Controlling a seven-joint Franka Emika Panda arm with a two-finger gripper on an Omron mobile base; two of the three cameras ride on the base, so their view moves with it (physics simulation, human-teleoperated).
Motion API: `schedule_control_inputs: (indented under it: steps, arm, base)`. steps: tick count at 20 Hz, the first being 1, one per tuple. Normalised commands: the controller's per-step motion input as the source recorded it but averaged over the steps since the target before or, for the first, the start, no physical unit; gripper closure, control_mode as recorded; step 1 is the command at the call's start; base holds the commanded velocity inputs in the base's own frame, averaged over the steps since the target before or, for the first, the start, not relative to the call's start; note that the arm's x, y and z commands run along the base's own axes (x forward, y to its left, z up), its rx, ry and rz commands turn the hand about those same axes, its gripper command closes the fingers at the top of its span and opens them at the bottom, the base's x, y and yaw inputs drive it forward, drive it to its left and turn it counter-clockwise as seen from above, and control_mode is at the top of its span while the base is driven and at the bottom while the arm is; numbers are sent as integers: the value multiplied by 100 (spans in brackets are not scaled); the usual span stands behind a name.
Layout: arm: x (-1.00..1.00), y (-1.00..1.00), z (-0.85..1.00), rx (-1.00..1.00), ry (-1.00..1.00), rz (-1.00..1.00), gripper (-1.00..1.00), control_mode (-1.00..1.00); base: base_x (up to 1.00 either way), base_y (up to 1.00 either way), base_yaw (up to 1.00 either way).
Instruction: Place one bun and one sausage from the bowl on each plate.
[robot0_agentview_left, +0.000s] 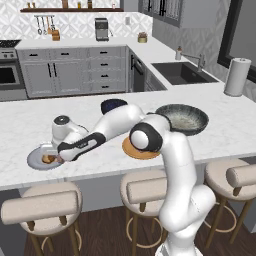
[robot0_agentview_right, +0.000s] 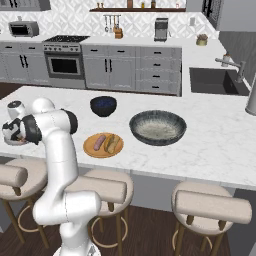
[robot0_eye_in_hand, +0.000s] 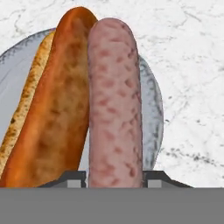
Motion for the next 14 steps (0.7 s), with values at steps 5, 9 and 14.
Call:
schedule_control_inputs:
  steps: [5,9,14]
  arm:
    - [13,40,-7,0,0,-1,100,-100]
    - [9,23,-15,-2,0,0,100,-100]
    - [2,4,-2,-1,-2,0,-100,-100]
  base:
    - [0,0,0]
    - [0,0,0]
    - [0,0,0]
